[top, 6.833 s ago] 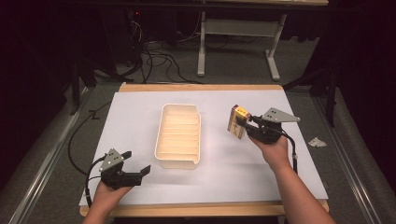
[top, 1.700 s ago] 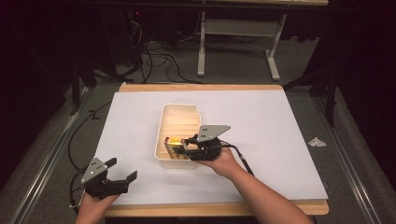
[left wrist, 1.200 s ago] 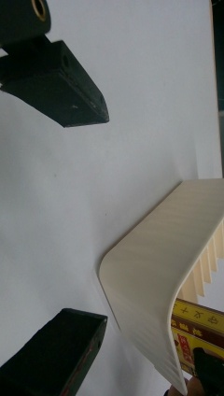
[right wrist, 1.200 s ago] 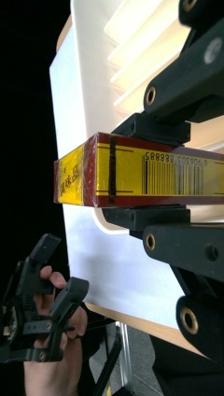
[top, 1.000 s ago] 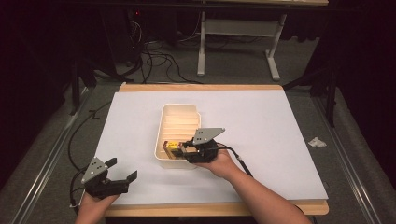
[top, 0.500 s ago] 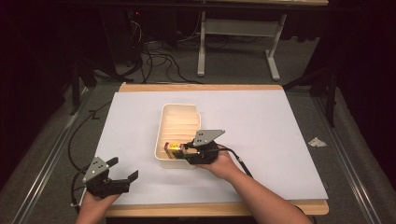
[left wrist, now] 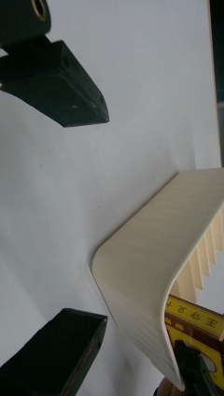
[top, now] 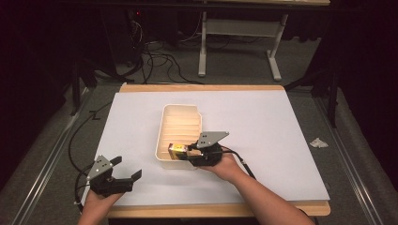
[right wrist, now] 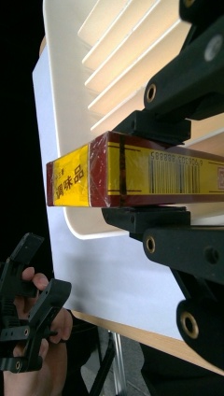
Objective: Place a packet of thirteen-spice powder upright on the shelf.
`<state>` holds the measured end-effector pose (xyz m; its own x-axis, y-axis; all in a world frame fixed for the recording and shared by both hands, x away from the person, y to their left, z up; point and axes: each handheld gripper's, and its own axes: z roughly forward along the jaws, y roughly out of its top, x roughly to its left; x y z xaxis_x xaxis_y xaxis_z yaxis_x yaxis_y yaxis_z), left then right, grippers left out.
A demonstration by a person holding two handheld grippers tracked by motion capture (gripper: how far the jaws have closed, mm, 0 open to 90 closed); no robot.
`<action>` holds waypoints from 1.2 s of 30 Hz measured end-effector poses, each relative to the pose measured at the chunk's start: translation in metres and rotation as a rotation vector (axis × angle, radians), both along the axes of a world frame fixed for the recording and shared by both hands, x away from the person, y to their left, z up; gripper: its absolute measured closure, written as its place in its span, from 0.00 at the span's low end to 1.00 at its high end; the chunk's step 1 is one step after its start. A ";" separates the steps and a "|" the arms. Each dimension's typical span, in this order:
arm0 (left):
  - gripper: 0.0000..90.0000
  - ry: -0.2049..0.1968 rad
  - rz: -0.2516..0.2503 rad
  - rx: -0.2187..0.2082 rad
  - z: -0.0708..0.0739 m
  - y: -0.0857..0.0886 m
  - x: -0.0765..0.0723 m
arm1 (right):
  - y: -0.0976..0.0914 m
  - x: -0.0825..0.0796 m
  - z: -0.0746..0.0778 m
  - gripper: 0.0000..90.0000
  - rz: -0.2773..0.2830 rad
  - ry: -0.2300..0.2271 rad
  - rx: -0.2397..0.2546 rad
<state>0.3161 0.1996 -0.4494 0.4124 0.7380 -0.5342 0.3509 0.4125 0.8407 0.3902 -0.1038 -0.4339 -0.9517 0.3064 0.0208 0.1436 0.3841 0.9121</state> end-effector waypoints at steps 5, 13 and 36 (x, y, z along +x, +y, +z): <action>0.06 0.000 -0.005 0.002 0.000 -0.001 0.001 | -0.002 -0.001 0.000 0.72 -0.011 0.003 0.001; 0.06 0.001 -0.011 -0.002 0.000 -0.004 0.002 | -0.004 -0.001 0.000 0.71 -0.015 0.002 -0.002; 0.06 0.002 -0.017 0.005 -0.001 -0.005 0.003 | -0.006 -0.003 0.002 0.65 -0.028 -0.002 0.011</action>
